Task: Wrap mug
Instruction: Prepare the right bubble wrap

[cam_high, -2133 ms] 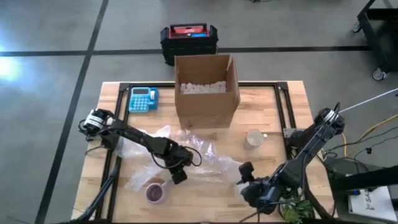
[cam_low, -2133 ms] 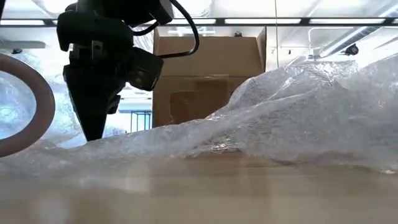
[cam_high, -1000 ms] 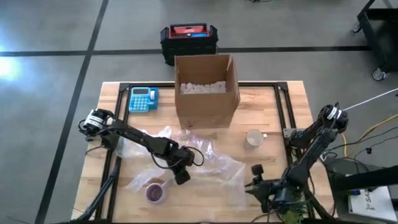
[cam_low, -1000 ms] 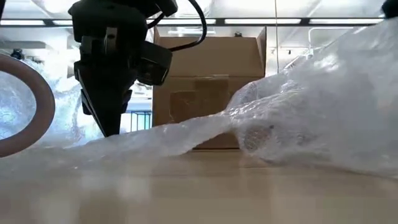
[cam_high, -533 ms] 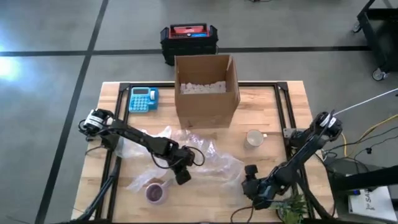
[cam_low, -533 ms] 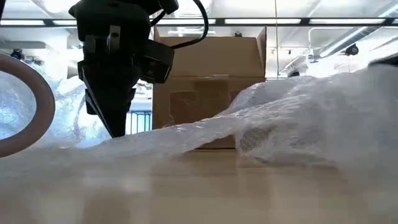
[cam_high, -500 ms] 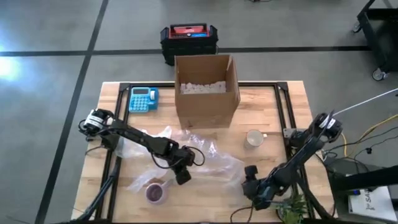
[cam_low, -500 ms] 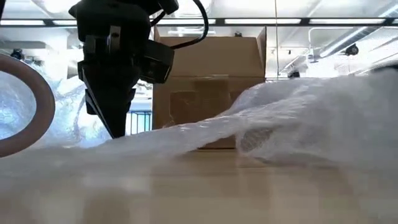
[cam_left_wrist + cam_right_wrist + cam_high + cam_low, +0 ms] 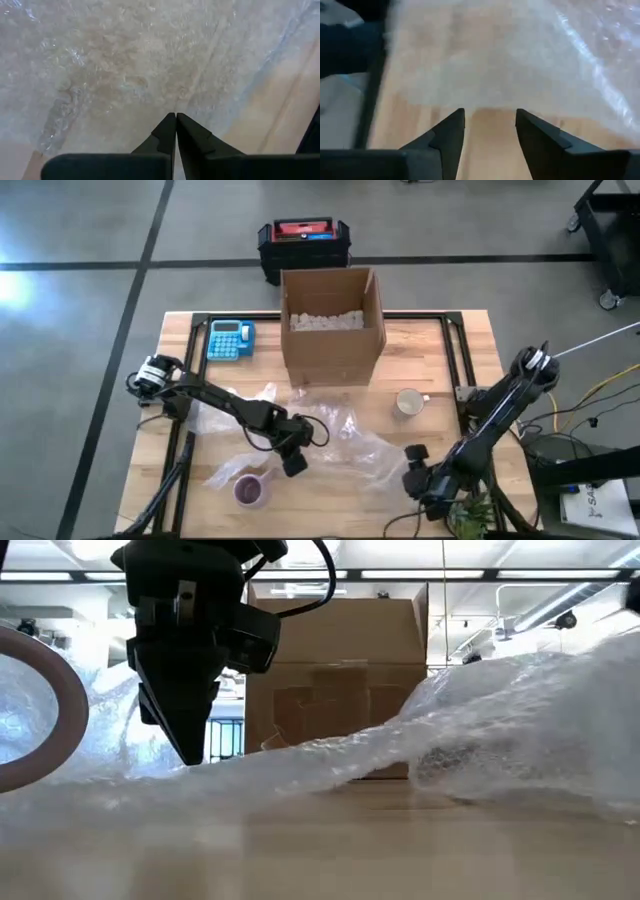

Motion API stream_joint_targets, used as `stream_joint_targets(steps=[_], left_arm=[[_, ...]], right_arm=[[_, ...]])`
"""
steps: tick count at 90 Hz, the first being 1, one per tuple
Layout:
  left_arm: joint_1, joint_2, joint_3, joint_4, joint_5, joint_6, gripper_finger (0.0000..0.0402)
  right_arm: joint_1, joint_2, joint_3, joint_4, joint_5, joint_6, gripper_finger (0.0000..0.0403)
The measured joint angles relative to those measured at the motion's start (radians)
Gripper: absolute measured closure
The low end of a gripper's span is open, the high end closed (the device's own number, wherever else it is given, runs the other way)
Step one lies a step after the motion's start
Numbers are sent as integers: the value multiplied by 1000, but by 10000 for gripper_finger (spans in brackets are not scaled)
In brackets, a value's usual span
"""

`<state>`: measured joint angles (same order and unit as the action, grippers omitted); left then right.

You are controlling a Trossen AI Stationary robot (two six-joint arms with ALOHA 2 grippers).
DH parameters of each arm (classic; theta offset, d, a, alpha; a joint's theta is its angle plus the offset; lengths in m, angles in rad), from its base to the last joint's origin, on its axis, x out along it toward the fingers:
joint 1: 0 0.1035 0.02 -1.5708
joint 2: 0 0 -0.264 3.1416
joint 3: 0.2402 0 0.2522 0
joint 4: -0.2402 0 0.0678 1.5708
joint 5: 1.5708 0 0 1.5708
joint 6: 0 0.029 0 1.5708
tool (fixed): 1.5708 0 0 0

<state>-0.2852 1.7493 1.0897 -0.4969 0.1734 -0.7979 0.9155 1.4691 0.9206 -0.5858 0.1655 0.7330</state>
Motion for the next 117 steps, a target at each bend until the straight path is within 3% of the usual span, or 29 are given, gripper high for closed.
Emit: stream_joint_targets(steps=[18, 27, 49, 69, 81, 93, 117], left_arm=[[0, 0, 0, 2, -1, 0, 402], [0, 0, 0, 7, -2, 0, 402], [-2, 0, 0, 14, -3, 0, 402], [-2, 0, 0, 39, -9, 0, 402], [-5, 0, 0, 44, -10, 0, 402], [-11, 0, -10, 50, -10, -5, 402], [-33, -1, -52, 49, -7, -27, 402]], right_arm=[[66, 69, -66, 94, 2, 168, 263], [70, 127, -69, 199, 7, 163, 272], [65, 239, -65, 227, 26, 161, 298], [38, 226, -61, 201, -9, 137, 337], [32, 220, -57, 130, -42, 117, 394], [33, 193, -36, -19, -67, 104, 400], [33, 96, 82, -558, -68, 131, 403]])
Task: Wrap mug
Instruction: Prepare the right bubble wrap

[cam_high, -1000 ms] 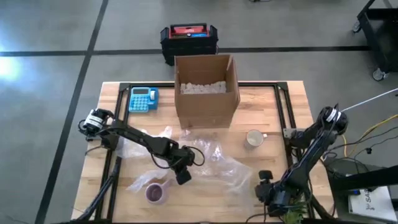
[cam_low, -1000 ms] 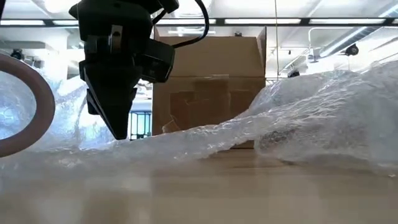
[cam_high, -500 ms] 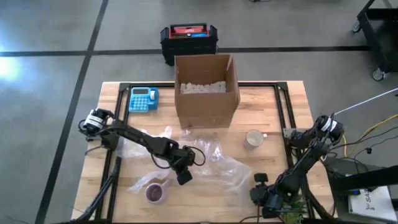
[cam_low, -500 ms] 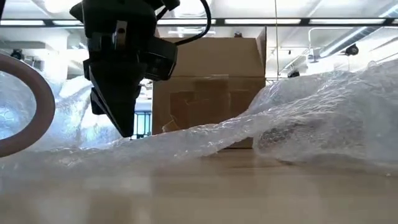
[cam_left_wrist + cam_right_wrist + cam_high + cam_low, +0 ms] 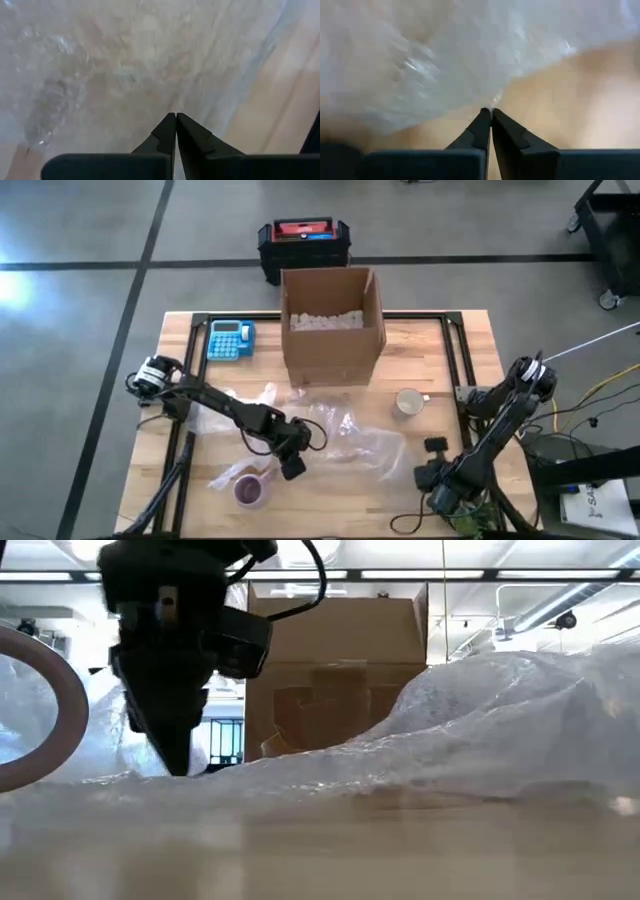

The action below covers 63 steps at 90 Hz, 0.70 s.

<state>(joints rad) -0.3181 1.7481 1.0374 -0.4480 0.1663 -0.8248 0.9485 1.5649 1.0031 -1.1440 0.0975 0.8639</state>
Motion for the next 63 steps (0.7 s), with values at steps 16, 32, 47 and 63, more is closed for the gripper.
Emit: stream_joint_targets(steps=[16, 32, 47, 63], left_arm=[[-1, 0, -50, -3, 29, -45, 402], [-2, -4, -94, -7, 89, -75, 402], [-2, -6, -115, -18, 139, -93, 402], [-3, -14, -93, -33, 149, -74, 402]], right_arm=[[0, -67, 24, -162, 3, 8, 403], [0, -112, 10, -263, -1, 27, 403], [6, -119, 0, -303, -5, 44, 403], [7, -119, 0, -368, -20, 48, 402]])
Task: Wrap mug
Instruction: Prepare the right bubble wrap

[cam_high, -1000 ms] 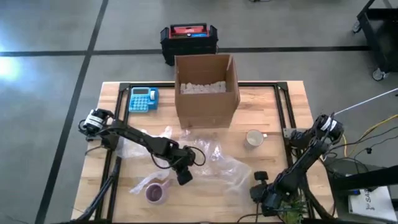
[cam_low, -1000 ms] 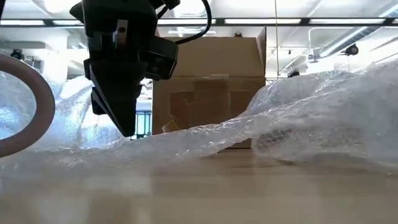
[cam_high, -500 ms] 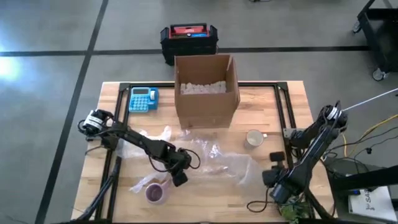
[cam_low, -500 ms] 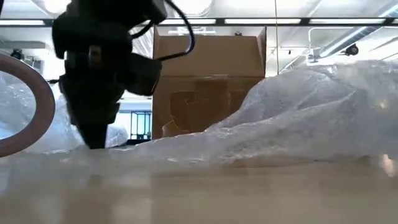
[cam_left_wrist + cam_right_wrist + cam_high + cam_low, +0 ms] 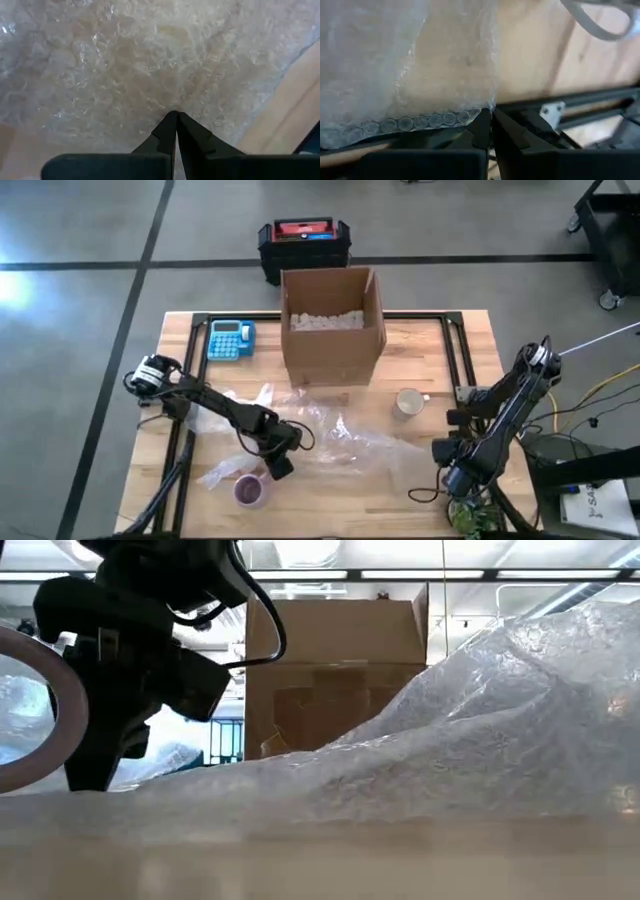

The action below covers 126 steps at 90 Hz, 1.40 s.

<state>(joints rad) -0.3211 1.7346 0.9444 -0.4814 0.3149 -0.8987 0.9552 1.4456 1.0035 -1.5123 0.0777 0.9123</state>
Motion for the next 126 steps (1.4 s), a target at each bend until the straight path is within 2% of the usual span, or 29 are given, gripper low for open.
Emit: stream_joint_targets(steps=[6, 19, 31, 39, 49, 58, 70, 79, 91, 101, 116, 126], left_arm=[[-1, -17, 23, -9, -28, 18, 402], [-1, -97, 83, -87, -140, 46, 401], [-1, -173, 105, -92, -281, 57, 401], [0, -217, 109, 9, -371, 85, 401], [2, -200, 108, 142, -421, 146, 401], [8, -139, 108, 236, -422, 161, 401], [8, -6, 108, 358, -387, 160, 401], [9, 90, 124, 289, -287, 145, 401], [10, 150, 149, 136, -187, 93, 401], [9, 142, 149, 84, -155, 87, 401], [7, 109, 142, 35, -110, 80, 402], [-1, 98, 141, -18, -80, 67, 402]], right_arm=[[0, 0, 10, -36, -13, 6, 394], [0, -5, 55, -58, -121, 35, 351], [0, -14, 93, -58, -96, 44, 298], [0, -17, 124, -19, -2, 57, 267], [0, -19, 126, 188, 234, 38, 240], [-15, -20, 74, 445, 353, -31, 228], [-56, 7, -26, 746, 359, -105, 225], [-68, 33, -72, 843, 359, -112, 230], [-68, 53, -80, 838, 333, -113, 239], [-69, 43, -69, 824, 295, -147, 245], [-91, 3, 31, 647, 159, -180, 245], [-90, -19, 64, 556, 150, -192, 238]])
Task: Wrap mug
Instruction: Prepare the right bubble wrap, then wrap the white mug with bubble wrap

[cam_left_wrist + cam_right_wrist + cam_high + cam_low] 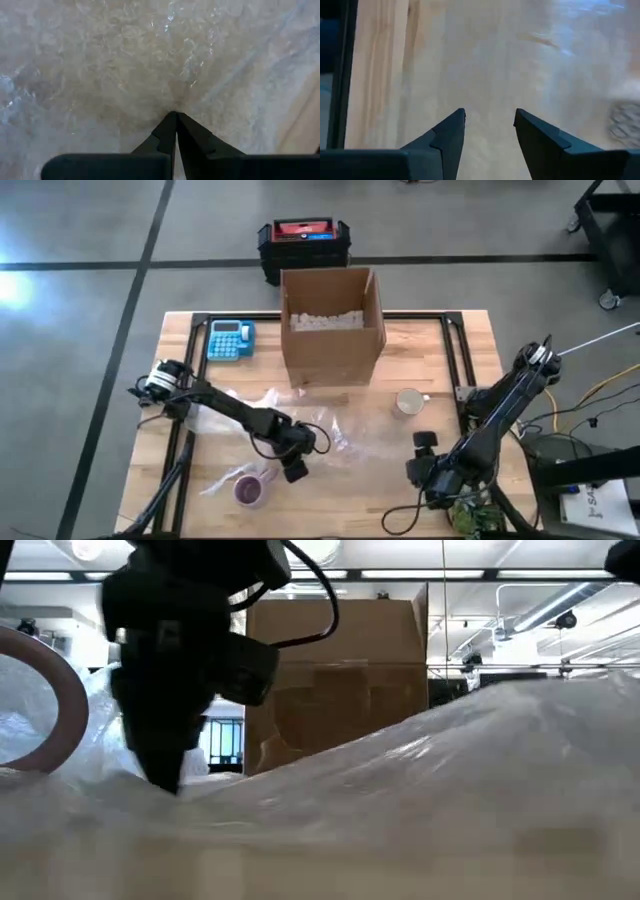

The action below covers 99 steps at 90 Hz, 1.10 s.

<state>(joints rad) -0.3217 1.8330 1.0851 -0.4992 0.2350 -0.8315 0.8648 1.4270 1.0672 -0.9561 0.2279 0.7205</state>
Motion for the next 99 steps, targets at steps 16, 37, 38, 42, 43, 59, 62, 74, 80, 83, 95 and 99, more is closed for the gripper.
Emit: stream_joint_targets(steps=[16, 37, 38, 42, 43, 59, 62, 74, 80, 83, 95, 99], left_arm=[[0, -10, -1, 21, -3, -11, 402], [0, -66, 23, 61, -35, -21, 401], [-1, -68, 25, 63, -45, -21, 401], [-1, -74, 33, 78, -87, -21, 401], [-1, -76, 35, 84, -96, -21, 402], [-1, -79, 40, 199, -194, 0, 401], [-1, -76, 40, 225, -213, 7, 401], [-2, -63, 40, 289, -298, 15, 401], [-2, -63, 40, 310, -332, 29, 401], [-1, -63, 40, 323, -352, 36, 401], [0, -65, 40, 366, -497, 64, 401], [0, -67, 42, 377, -565, 65, 401]], right_arm=[[-2, -11, -59, -49, 137, 44, 228], [-28, 1, -223, 86, 146, 81, 227], [-30, 1, -231, 100, 143, 81, 227], [-34, 1, -260, 143, 126, 78, 230], [-36, 1, -266, 149, 120, 75, 231], [-77, 2, -333, 153, 109, 75, 245], [-90, 2, -337, 135, 111, 87, 248], [-116, -20, -316, 63, 23, 48, 260], [-120, -50, -279, 44, -44, -31, 265], [-121, -69, -256, 23, -60, -68, 268], [-135, -150, -153, -93, 103, -151, 277], [-147, -181, -128, -131, 224, -143, 278]])
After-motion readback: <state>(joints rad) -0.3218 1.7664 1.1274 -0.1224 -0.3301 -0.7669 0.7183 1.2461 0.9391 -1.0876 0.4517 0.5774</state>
